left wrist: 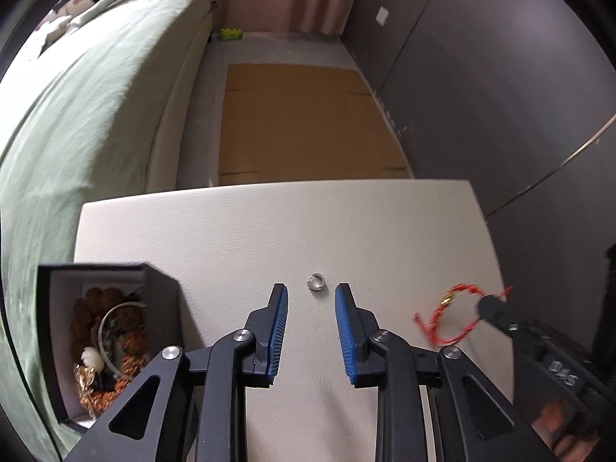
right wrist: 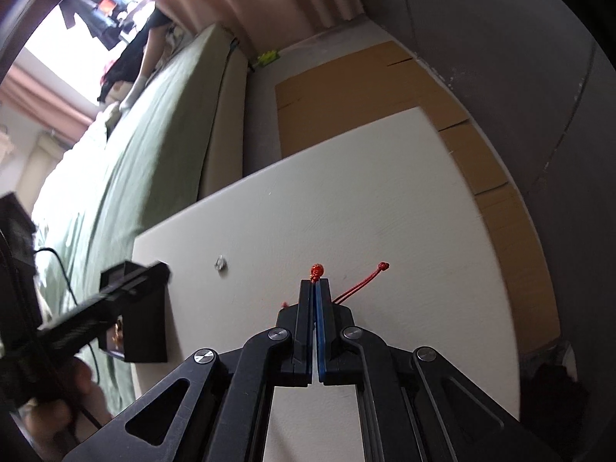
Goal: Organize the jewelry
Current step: 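Grasp the red cord bracelet with the right tool, then grasp the small silver ring with the left tool and drop it in the box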
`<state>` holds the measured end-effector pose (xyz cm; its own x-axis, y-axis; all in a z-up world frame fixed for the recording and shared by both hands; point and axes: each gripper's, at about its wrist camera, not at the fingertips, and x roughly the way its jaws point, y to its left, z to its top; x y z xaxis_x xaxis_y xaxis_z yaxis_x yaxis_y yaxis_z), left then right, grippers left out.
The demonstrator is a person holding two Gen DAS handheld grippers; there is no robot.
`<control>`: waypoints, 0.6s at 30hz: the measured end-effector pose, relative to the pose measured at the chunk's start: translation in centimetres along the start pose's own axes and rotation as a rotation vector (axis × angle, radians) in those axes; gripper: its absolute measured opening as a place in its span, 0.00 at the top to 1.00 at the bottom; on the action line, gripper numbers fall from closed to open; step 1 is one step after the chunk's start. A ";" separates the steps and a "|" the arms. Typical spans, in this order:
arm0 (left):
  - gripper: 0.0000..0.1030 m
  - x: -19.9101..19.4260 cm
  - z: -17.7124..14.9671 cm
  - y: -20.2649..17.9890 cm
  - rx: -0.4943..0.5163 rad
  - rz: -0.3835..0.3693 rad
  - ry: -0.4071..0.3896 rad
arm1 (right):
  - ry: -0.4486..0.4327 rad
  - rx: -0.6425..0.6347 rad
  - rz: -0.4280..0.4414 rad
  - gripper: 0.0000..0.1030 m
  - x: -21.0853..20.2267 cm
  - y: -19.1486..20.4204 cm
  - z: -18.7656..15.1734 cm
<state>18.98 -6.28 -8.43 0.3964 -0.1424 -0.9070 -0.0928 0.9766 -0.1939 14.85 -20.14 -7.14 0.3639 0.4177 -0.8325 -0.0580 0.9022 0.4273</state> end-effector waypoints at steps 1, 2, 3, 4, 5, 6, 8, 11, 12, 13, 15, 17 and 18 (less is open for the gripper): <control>0.74 0.6 0.2 -0.4 0.013 0.014 0.014 | -0.007 0.005 0.000 0.98 -0.2 -0.4 0.0; 0.74 0.9 0.3 -0.6 0.020 0.024 0.020 | -0.014 0.007 -0.002 0.98 -0.4 -0.6 0.1; 0.74 1.4 0.5 -0.9 0.031 0.040 0.027 | -0.017 0.009 -0.001 0.98 -0.2 -0.4 0.2; 0.74 1.6 0.7 -1.1 0.036 0.048 0.030 | -0.019 0.015 0.004 0.98 -0.2 -0.5 0.2; 0.74 1.9 0.8 -1.3 0.041 0.056 0.036 | -0.019 0.019 0.006 0.98 -0.2 -0.6 0.3; 0.74 2.4 1.0 -1.5 0.047 0.070 0.043 | -0.018 0.024 0.008 0.98 -0.2 -0.8 0.4; 0.74 3.1 1.2 -1.7 0.048 0.087 0.055 | -0.018 0.038 0.013 0.98 0.2 -0.4 0.6; 0.74 4.1 1.5 -1.9 0.052 0.105 0.074 | -0.020 0.049 0.026 0.98 0.1 -0.4 0.7; 0.74 4.5 1.6 -2.0 0.056 0.117 0.082 | -0.024 0.048 0.029 0.98 0.0 -0.4 0.8; 0.74 4.9 1.5 -2.0 0.055 0.124 0.087 | -0.029 0.049 0.032 0.98 -0.1 -0.4 0.9; 0.75 5.4 1.3 -2.0 0.052 0.132 0.092 | -0.032 0.053 0.038 0.98 -0.2 -0.5 1.1; 0.78 5.4 1.1 -2.2 0.063 0.154 0.073 | -0.031 0.056 0.039 0.98 -0.2 -0.6 1.0; 0.84 5.4 1.1 -2.2 0.065 0.161 0.070 | -0.029 0.055 0.037 0.98 -0.1 -0.6 1.0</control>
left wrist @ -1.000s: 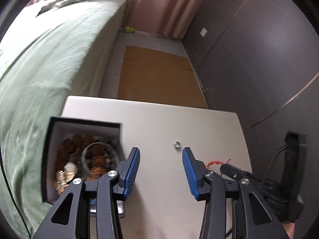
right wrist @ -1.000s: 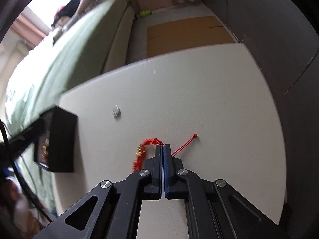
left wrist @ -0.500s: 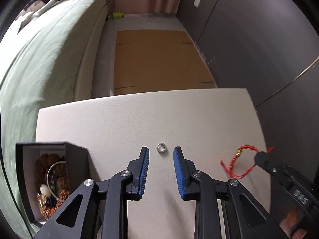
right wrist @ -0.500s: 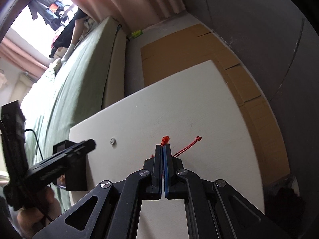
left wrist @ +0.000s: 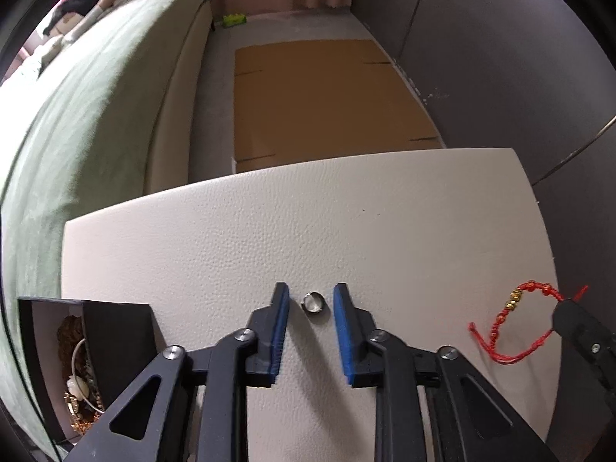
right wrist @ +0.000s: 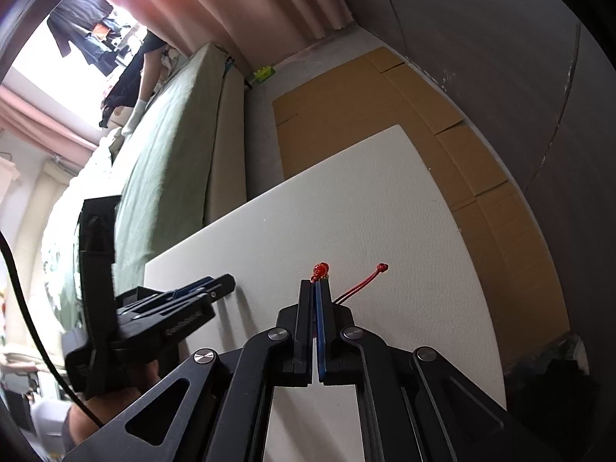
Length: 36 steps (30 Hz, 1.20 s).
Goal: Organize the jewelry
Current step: 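Grasp the small silver ring with the left tool and drop it in the box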
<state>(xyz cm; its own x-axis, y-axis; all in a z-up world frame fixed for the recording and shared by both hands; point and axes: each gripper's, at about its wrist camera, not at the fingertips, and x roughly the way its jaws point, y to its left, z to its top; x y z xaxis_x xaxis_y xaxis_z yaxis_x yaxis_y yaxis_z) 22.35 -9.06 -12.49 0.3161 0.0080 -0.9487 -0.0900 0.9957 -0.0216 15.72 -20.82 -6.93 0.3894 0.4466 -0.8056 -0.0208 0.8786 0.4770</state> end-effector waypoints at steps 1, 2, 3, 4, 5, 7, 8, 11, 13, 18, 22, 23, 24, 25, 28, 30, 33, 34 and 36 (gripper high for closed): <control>0.87 0.0 0.0 0.1 -0.008 0.001 0.000 | 0.000 -0.002 -0.003 0.98 0.0 0.0 0.0; 0.87 -0.1 -0.1 0.3 -0.019 -0.015 0.005 | 0.000 -0.003 -0.004 0.98 0.0 0.0 0.0; 0.87 -0.1 -0.1 0.6 -0.033 -0.039 0.013 | -0.001 -0.003 -0.002 0.98 -0.1 0.0 0.0; 0.87 -0.3 -0.2 0.9 -0.039 -0.053 0.018 | -0.002 -0.003 0.001 0.98 -0.1 0.0 -0.1; 0.87 -0.6 -0.2 1.0 -0.035 -0.049 0.010 | -0.004 -0.004 0.002 0.98 -0.1 0.0 -0.1; 0.87 -1.6 -0.5 1.3 -0.026 -0.051 -0.008 | -0.005 -0.005 0.005 0.98 -0.2 0.0 -0.2; 0.87 -2.1 -0.6 1.5 -0.026 -0.058 -0.010 | -0.006 -0.004 0.006 0.98 -0.2 -0.1 -0.3; 0.87 -4.5 -1.4 2.8 -0.028 -0.053 -0.040 | -0.004 -0.009 0.014 0.98 -0.1 0.2 -0.5; 0.87 -6.0 -2.1 3.6 -0.034 -0.055 -0.058 | -0.002 -0.013 0.021 0.98 -0.1 0.5 -0.6; 0.87 -9.1 -3.7 6.5 -0.069 -0.059 -0.086 | -0.012 -0.028 0.060 0.98 -0.4 1.5 -0.9; 0.87 -11.4 -5.2 7.7 -0.077 -0.043 -0.113 | -0.016 -0.052 0.091 0.98 -0.9 3.3 -1.7; 0.87 -11.9 -5.6 8.0 -0.079 -0.041 -0.119 | -0.019 -0.062 0.099 0.98 -1.1 3.7 -1.9; 0.87 -12.3 -5.9 8.2 -0.080 -0.038 -0.123 | -0.023 -0.075 0.112 0.98 -1.4 4.3 -2.2; 0.87 -12.6 -6.2 8.4 -0.081 -0.036 -0.125 | -0.026 -0.084 0.121 0.98 -1.6 4.7 -2.4; 0.87 -12.7 -7.1 8.9 -0.079 -0.038 -0.106 | -0.030 -0.105 0.157 0.98 -2.0 5.8 -2.9; 0.87 -12.7 -7.6 9.1 -0.080 -0.031 -0.106 | -0.024 -0.105 0.181 0.98 -1.9 6.4 -3.2; 0.87 -12.3 -7.9 9.9 -0.106 -0.034 -0.095 | -0.022 -0.119 0.199 0.98 -1.6 7.6 -3.5; 0.87 -12.2 -8.1 10.2 -0.115 -0.048 -0.093 | -0.020 -0.126 0.207 0.98 -1.5 8.0 -3.6; 0.87 -12.0 -8.2 10.9 -0.132 -0.090 -0.087 | -0.012 -0.137 0.220 0.98 -1.1 8.8 -3.7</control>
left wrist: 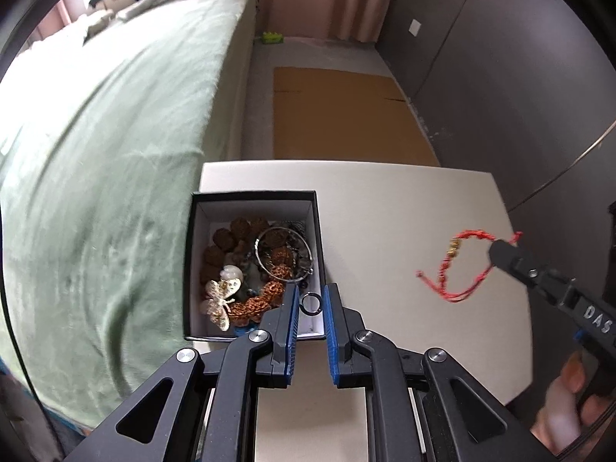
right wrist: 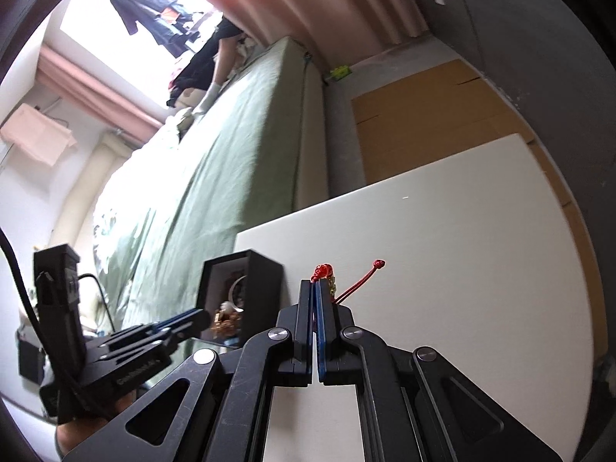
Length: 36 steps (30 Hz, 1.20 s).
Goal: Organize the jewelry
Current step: 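Lower the red cord bracelet into the box and open the right tool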
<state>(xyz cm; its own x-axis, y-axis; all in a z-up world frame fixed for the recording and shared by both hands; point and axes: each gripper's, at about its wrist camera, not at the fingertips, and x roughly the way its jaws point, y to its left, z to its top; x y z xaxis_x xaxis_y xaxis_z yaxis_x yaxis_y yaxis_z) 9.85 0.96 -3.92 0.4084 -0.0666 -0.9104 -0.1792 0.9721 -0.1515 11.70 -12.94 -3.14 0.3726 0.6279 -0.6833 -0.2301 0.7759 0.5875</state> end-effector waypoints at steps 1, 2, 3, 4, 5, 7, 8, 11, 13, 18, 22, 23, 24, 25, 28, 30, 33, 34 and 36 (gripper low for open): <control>0.86 0.0 0.0 0.6 -0.019 -0.012 0.003 | 0.005 -0.006 0.005 0.98 0.3 0.4 0.0; 0.86 0.0 0.1 1.1 -0.037 -0.017 0.000 | 0.007 -0.011 0.013 0.98 0.6 0.7 0.0; 0.82 -0.2 0.1 1.4 -0.050 -0.024 -0.004 | 0.011 -0.014 0.024 0.98 1.0 1.0 0.0; 0.78 -0.4 0.1 2.0 -0.068 -0.036 -0.013 | 0.014 -0.015 0.032 0.98 1.3 1.3 -0.1; 0.66 -0.7 0.1 2.5 -0.081 -0.041 -0.023 | 0.017 -0.017 0.045 0.98 1.5 1.5 -0.2; 0.50 -1.3 0.0 3.2 -0.091 -0.037 -0.046 | 0.024 -0.027 0.076 0.98 2.0 2.2 -0.4; 0.49 -1.6 0.0 3.6 -0.094 -0.030 -0.060 | 0.024 -0.034 0.086 0.98 2.1 2.6 -0.6; 0.49 -2.3 0.0 4.9 -0.113 -0.022 -0.073 | 0.021 -0.052 0.134 0.98 2.4 3.9 -0.9; 0.49 -2.6 -0.1 5.8 -0.123 -0.010 -0.081 | 0.021 -0.062 0.168 0.98 2.6 4.7 -1.0; 0.49 -3.3 -0.6 8.0 -0.157 0.004 -0.088 | 0.038 -0.087 0.218 0.98 3.5 6.5 -1.4; 0.49 -3.8 -1.1 8.8 -0.163 0.017 -0.090 | 0.063 -0.119 0.224 0.98 4.6 8.2 -1.9; 0.49 -3.9 -1.1 9.0 -0.162 0.023 -0.090 | 0.066 -0.129 0.215 0.98 4.9 8.6 -2.0; 0.49 -4.0 -1.2 9.1 -0.161 0.031 -0.090 | 0.070 -0.142 0.195 0.98 5.2 9.0 -2.2; 0.49 -4.1 -1.2 9.3 -0.164 0.036 -0.092 | 0.072 -0.154 0.172 0.98 5.4 9.2 -2.4; 0.49 -4.5 -1.2 9.8 -0.176 0.044 -0.098 | 0.090 -0.153 0.147 0.97 6.0 9.2 -2.6; 0.49 -4.8 -1.2 9.9 -0.182 0.049 -0.102 | 0.104 -0.143 0.139 0.97 6.2 9.0 -2.7; 0.49 -5.2 -1.2 9.9 -0.181 0.053 -0.106 | 0.189 -0.105 0.187 0.88 6.9 8.2 -2.7; 0.49 -5.3 -1.2 9.9 -0.184 0.051 -0.111 | 0.189 -0.092 0.193 0.76 6.7 8.0 -2.7; 0.48 -5.6 -1.4 9.8 -0.195 0.047 -0.120 | 0.148 -0.091 0.149 0.59 5.6 7.4 -2.4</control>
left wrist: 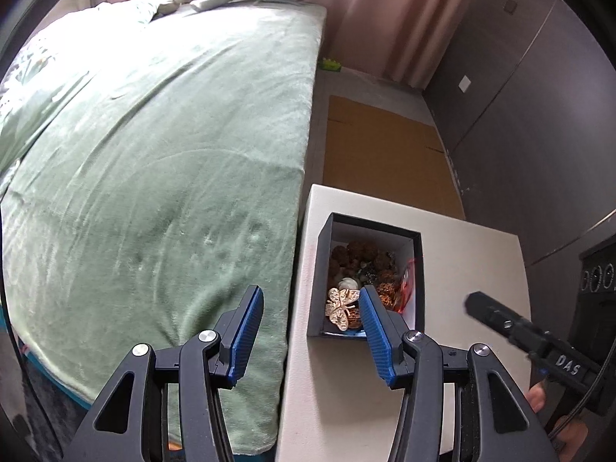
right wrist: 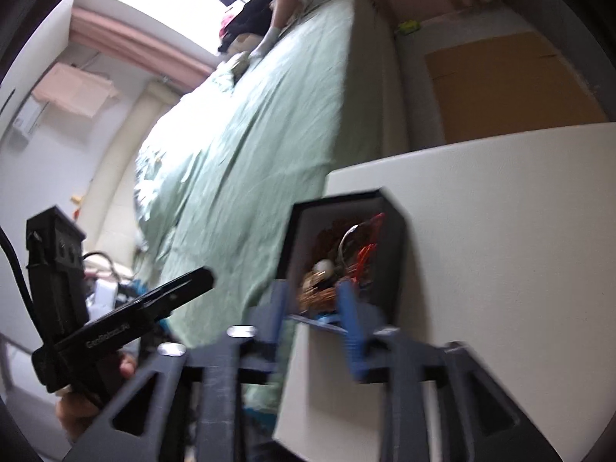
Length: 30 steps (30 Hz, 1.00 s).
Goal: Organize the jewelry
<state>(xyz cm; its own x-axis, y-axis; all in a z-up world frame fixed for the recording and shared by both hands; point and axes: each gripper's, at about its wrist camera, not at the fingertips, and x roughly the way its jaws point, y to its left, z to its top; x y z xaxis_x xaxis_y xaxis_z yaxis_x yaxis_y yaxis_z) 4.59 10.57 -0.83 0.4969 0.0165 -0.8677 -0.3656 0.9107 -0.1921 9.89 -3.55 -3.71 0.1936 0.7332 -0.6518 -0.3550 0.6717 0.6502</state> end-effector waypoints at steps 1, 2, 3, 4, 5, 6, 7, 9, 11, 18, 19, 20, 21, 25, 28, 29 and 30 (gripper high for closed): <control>0.46 -0.2 -0.1 0.0 -0.013 -0.012 -0.009 | -0.013 -0.003 -0.013 0.57 -0.5 -0.1 0.0; 0.41 -0.4 -0.2 -0.1 -0.026 -0.020 -0.016 | -0.021 -0.002 -0.010 0.57 -1.1 -0.3 0.0; 0.36 -0.6 -0.3 -0.2 -0.033 -0.029 -0.027 | -0.022 0.003 -0.004 0.57 -1.6 -0.6 0.0; 0.34 -0.7 -0.4 -0.5 -0.037 -0.037 -0.042 | -0.022 0.007 -0.006 0.57 -1.9 -0.8 0.0; 0.32 -0.9 -0.5 -0.7 -0.039 -0.045 -0.055 | -0.025 0.011 -0.016 0.57 -2.2 -1.1 0.0; 0.31 -0.9 -0.5 -1.1 -0.038 -0.053 -0.063 | -0.029 0.011 -0.033 0.56 -2.6 -1.4 0.0; 0.31 -1.0 -0.6 -1.3 -0.038 -0.063 -0.071 | -0.032 0.011 -0.051 0.56 -2.9 -1.6 0.0; 0.30 -1.0 -0.7 -2.0 -0.034 -0.082 -0.090 | -0.035 0.017 -0.066 0.56 -3.5 -2.2 0.0; 0.30 -1.1 -0.9 -2.6 -0.036 -0.097 -0.110 | -0.046 0.024 -0.080 0.56 -4.1 -2.6 0.1; 0.17 -0.9 -2.4 -4.4 0.011 -0.145 -0.173 | -0.084 0.035 -0.131 0.43 -5.6 -3.8 0.2; 0.17 -0.7 -2.7 -4.5 0.024 -0.149 -0.176 | -0.085 0.034 -0.135 0.43 -5.7 -3.9 0.1; 0.17 -0.7 -2.9 -4.6 0.033 -0.149 -0.184 | -0.086 0.029 -0.139 0.43 -5.7 -3.9 0.0; 0.17 -0.9 -3.1 -4.7 0.053 -0.151 -0.202 | -0.086 0.024 -0.148 0.43 -5.7 -3.8 -0.2; 0.16 -1.1 -4.1 -4.6 0.112 -0.143 -0.235 | -0.091 -0.008 -0.177 0.43 -5.4 -3.1 -1.1; 0.15 -1.0 -4.5 -4.1 0.114 -0.121 -0.249 | -0.107 -0.038 -0.209 0.34 -5.6 -2.6 -1.6; 0.15 -1.0 -4.6 -4.0 0.120 -0.113 -0.256 | -0.120 -0.047 -0.233 0.27 -5.8 -2.5 -1.7; 0.15 -1.2 -4.7 -4.0 0.135 -0.100 -0.269 | -0.134 -0.057 -0.260 0.25 -6.2 -2.4 -1.8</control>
<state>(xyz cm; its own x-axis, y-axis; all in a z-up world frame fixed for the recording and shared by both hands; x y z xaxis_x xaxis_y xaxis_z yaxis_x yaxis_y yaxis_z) 1.76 4.93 -1.20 0.7219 0.0158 -0.6918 -0.2051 0.9597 -0.1920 7.85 -9.87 -1.95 0.4020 0.5474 -0.7340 -0.3276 0.8345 0.4430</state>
